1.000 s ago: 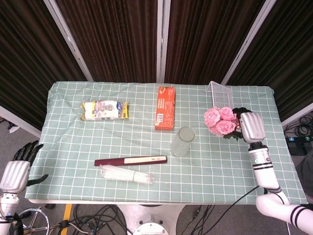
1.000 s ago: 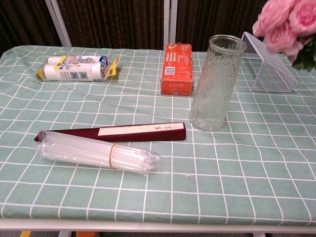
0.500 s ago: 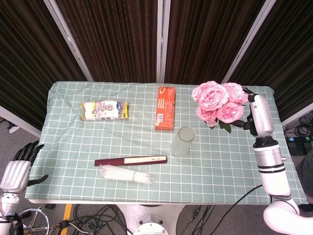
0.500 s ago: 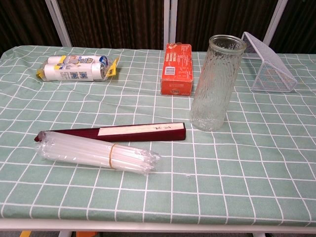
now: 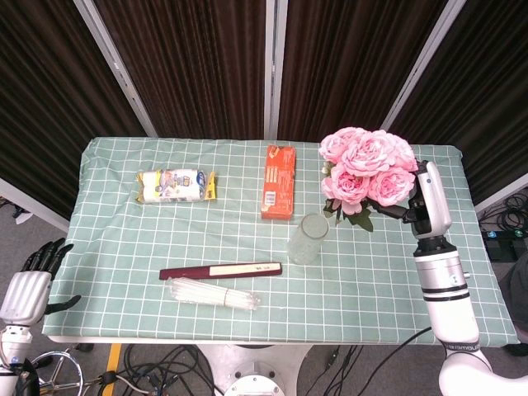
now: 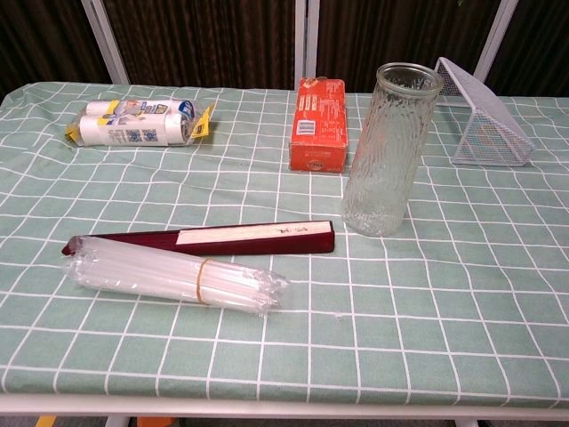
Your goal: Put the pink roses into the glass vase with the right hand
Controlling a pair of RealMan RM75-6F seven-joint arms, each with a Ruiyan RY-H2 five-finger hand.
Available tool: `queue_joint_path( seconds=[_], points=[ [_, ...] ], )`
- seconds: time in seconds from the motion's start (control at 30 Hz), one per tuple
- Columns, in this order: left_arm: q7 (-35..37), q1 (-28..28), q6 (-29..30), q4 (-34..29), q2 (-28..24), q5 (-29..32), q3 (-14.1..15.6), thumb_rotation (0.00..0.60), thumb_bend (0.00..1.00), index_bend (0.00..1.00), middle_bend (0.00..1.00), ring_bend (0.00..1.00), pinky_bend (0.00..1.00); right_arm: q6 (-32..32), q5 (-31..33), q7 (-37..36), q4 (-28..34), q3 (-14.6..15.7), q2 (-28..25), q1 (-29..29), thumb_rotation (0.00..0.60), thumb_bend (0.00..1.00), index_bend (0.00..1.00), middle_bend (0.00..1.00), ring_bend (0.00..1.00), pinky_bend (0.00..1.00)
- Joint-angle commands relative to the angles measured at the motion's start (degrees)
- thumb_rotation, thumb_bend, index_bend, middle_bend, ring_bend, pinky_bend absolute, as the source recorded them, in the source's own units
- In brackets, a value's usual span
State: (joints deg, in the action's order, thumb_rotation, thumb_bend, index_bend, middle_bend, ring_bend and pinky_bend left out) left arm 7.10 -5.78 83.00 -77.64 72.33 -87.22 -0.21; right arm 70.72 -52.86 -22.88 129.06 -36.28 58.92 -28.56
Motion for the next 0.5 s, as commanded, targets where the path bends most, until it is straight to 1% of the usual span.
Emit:
queue_joint_path(
  seconds=[0.03,0.27,0.37,0.5],
  points=[
    [-0.2,-0.03,-0.03,-0.19,-0.09,0.03,-0.01,0.6,0.1,0.11,0.05,0.02,0.15,-5.13,1.49,-6.13,-1.16,0.83,-0.28,0.12,0.6,0.37,0.67,0.55,0.41,0.56],
    [-0.41,0.05,-0.12,-0.43,-0.27,0.22,-0.01,0.6,0.1,0.11,0.05,0.02,0.15,-7.6,2.85,-8.34,-4.74,2.78,2.27,-0.87,0.6,0.38,0.67,0.55,0.41,0.56],
    [-0.31,0.08,0.03,-0.44,-0.3,0.2,-0.08,0.6,0.1,0.11,0.05,0.02,0.15,-7.86,2.18,-8.22,-6.21,3.95,3.67,-1.16,0.6,0.38,0.68,0.55,0.41,0.56],
    [-0.17,0.1,0.23,-0.29,-0.32,0.09,-0.12,0.6,0.1,0.11,0.05,0.02,0.15,-9.34,-0.29,-10.33,-9.28,5.16,5.85,-1.45,0.6,0.38,0.68,0.55,0.41,0.56]
  ],
)
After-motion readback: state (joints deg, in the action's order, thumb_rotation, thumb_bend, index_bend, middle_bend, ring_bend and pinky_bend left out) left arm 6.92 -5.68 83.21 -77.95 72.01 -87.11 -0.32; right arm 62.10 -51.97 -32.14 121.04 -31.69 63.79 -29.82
